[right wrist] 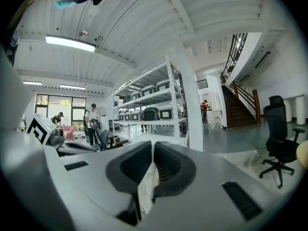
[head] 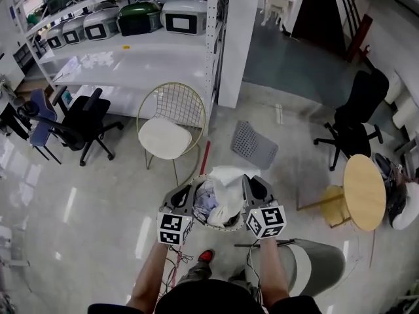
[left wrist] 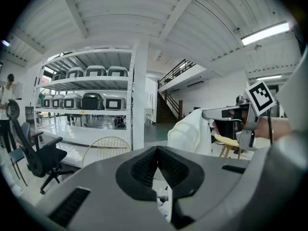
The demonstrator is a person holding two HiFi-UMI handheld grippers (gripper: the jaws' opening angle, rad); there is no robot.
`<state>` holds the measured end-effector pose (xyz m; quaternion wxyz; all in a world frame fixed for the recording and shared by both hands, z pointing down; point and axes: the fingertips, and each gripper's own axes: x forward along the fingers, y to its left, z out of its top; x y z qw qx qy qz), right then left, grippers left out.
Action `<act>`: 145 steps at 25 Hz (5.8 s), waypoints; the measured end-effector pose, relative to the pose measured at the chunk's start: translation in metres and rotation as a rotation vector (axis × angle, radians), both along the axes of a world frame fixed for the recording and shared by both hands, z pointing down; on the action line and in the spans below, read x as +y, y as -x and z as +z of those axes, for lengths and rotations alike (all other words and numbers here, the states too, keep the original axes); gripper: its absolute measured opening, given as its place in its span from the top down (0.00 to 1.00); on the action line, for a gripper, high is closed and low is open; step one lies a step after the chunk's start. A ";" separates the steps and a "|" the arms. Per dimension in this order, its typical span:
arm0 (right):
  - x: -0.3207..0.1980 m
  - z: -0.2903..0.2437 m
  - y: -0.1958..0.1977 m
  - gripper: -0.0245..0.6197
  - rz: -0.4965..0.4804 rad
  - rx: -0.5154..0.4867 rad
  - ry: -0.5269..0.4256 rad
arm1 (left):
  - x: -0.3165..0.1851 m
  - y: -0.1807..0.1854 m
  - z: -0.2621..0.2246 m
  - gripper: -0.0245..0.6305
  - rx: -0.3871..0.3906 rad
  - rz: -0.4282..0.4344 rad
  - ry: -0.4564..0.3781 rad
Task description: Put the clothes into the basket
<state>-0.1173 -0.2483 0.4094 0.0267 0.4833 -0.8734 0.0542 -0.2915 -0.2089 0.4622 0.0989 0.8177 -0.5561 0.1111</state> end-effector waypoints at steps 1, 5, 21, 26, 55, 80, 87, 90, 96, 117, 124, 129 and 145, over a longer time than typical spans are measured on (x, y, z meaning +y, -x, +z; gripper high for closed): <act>-0.001 0.006 0.002 0.91 0.000 0.002 0.011 | -0.001 0.002 0.004 0.95 0.000 -0.001 0.008; 0.000 0.031 0.005 0.91 0.002 0.009 0.051 | -0.001 0.007 0.024 0.95 0.001 -0.001 0.041; -0.003 0.104 0.012 0.91 0.004 0.001 0.167 | -0.008 0.002 0.080 0.95 0.004 0.011 0.144; -0.005 0.141 0.010 0.91 0.014 0.008 0.223 | -0.008 -0.003 0.102 0.95 0.003 0.020 0.181; 0.012 0.398 0.005 0.91 0.075 0.113 0.599 | -0.016 -0.015 0.266 0.95 0.011 0.052 0.403; 0.000 0.421 0.013 0.56 0.080 0.074 0.594 | -0.004 -0.010 0.295 0.95 0.042 0.044 0.464; 0.006 0.389 0.009 0.56 0.080 0.072 0.553 | -0.003 -0.018 0.267 0.95 0.047 0.057 0.414; 0.007 0.365 0.006 0.57 0.082 0.067 0.520 | -0.006 -0.022 0.247 0.95 0.047 0.066 0.377; 0.013 0.308 0.002 0.57 0.081 0.066 0.440 | -0.007 -0.030 0.204 0.95 0.039 0.088 0.305; 0.051 0.123 -0.024 0.82 0.145 0.028 0.168 | 0.008 -0.064 0.040 0.95 0.000 0.187 0.061; 0.072 0.083 -0.027 0.86 0.152 0.007 0.103 | 0.024 -0.076 0.007 0.95 -0.009 0.221 0.012; 0.092 0.063 -0.036 0.88 0.154 0.005 0.062 | 0.038 -0.088 0.000 0.95 -0.007 0.249 -0.006; 0.125 0.047 -0.038 0.88 0.173 0.020 0.028 | 0.066 -0.083 -0.008 0.95 -0.021 0.275 -0.022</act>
